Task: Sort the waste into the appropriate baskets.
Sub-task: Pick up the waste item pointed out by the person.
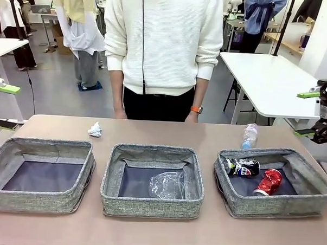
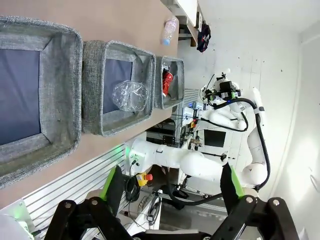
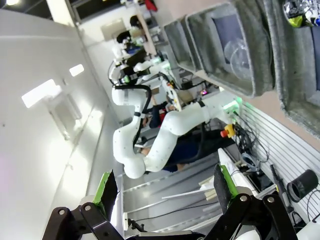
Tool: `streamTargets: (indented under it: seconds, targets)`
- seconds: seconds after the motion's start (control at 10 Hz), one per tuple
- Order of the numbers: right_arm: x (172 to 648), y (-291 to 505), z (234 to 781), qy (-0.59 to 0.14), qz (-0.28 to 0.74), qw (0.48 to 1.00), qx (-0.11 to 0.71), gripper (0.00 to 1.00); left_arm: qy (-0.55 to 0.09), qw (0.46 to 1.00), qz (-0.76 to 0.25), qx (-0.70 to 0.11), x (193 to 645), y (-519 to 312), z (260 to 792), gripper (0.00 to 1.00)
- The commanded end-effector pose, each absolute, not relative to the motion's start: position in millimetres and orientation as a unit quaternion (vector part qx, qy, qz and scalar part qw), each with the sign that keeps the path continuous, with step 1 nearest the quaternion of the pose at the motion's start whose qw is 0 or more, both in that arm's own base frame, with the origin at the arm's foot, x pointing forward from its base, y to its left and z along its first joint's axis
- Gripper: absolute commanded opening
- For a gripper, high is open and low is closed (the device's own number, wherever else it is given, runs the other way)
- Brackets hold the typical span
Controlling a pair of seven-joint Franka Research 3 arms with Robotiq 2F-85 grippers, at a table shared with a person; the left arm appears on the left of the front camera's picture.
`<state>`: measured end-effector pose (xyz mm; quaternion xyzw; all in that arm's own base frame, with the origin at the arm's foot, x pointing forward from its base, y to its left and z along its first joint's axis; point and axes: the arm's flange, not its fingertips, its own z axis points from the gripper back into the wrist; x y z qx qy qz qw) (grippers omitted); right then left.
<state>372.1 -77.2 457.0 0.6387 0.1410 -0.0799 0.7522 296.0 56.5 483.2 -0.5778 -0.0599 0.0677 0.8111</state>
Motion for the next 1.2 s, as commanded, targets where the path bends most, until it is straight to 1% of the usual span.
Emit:
streamTargets:
  seconds: [0.0, 1.1]
  targets:
    - [373.4, -75.5, 462.4, 0.139, -0.087, 0.749, 0.642, 1.0, -0.068, 0.806, 0.058, -0.585, 295.8, 58.1, 485.5, 1.0]
    - [373.4, -75.5, 462.4, 0.139, -0.087, 0.749, 0.642, 1.0, -0.068, 0.806, 0.058, -0.585, 295.8, 58.1, 485.5, 1.0]
